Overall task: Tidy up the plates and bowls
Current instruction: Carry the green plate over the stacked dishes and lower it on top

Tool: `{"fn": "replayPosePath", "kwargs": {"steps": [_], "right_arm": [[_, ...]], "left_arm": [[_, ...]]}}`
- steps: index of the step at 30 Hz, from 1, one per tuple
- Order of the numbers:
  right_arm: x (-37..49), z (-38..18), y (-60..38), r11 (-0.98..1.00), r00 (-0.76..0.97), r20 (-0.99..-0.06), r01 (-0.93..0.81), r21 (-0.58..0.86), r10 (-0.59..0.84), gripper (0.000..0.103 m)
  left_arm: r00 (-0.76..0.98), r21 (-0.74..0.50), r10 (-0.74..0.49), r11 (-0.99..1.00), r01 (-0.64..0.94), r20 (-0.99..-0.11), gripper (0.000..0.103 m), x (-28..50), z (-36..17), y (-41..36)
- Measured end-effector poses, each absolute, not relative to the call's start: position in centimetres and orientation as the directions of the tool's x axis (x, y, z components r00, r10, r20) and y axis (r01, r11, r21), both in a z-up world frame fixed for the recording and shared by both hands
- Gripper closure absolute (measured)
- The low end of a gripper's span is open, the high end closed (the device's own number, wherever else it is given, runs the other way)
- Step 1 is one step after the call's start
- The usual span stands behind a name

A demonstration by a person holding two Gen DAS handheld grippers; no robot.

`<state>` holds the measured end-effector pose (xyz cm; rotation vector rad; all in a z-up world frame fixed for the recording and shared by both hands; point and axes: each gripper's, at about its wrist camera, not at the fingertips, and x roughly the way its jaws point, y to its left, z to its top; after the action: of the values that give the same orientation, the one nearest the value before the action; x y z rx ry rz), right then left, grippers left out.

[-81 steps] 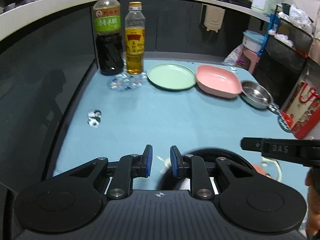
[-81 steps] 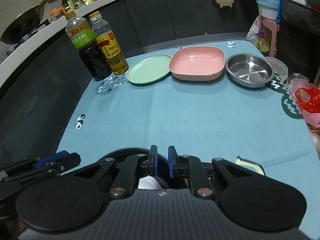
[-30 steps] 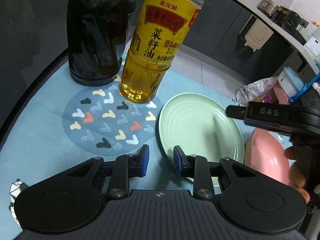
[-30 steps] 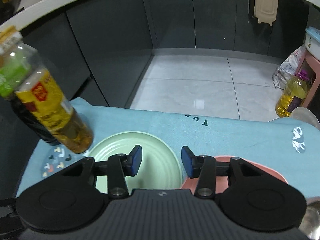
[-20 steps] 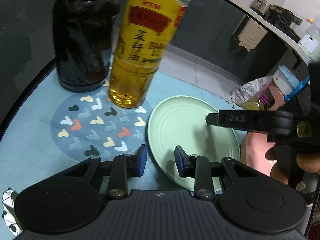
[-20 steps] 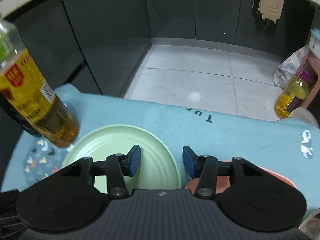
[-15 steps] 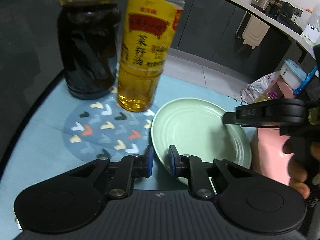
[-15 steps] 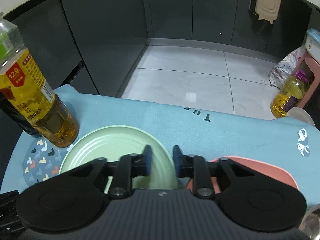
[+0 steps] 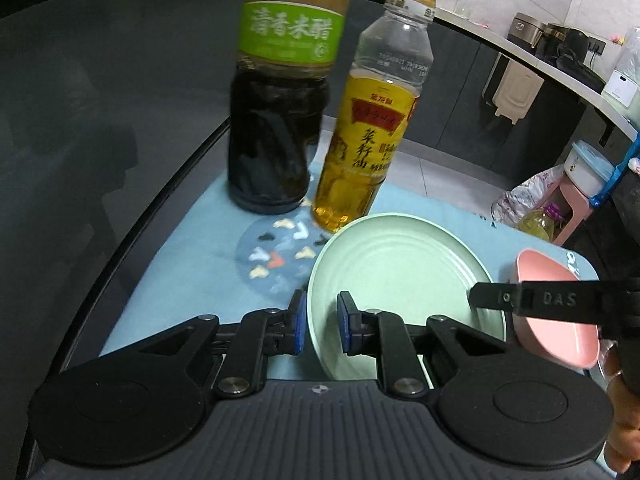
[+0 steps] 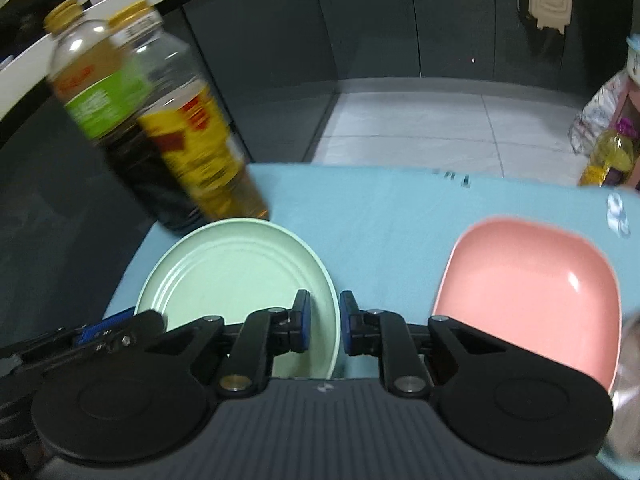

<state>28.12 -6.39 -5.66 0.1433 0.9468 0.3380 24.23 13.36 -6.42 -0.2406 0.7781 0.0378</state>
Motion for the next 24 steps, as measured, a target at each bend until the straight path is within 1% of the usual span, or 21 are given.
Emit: {"fn": "replayPosePath", "kwargs": {"steps": [5, 14, 21, 24], "right_arm": [[25.1, -5.5, -5.9, 0.931, 0.513, -0.777, -0.214, 0.297, 0.366, 0.088], [21.0, -5.8, -4.5, 0.934, 0.495, -0.793, -0.220, 0.281, 0.355, 0.088], [19.6, -5.6, -3.9, 0.928, 0.491, -0.788, -0.226, 0.297, 0.372, 0.088], [18.7, -5.7, -3.5, 0.929, 0.491, -0.790, -0.239, 0.284, 0.368, 0.086]], "left_arm": [[0.703, -0.189, -0.056, 0.976, -0.112, -0.709, 0.089, 21.6, -6.3, 14.1], [0.697, -0.183, -0.047, 0.975, -0.123, -0.715, 0.089, 18.7, -6.4, 15.3], [0.684, -0.164, -0.032, 0.978, -0.128, -0.728, 0.088, 17.4, -6.5, 15.9], [0.688, -0.156, -0.030, 0.980, -0.122, -0.725, 0.088, 16.7, -6.9, 15.9]]}}
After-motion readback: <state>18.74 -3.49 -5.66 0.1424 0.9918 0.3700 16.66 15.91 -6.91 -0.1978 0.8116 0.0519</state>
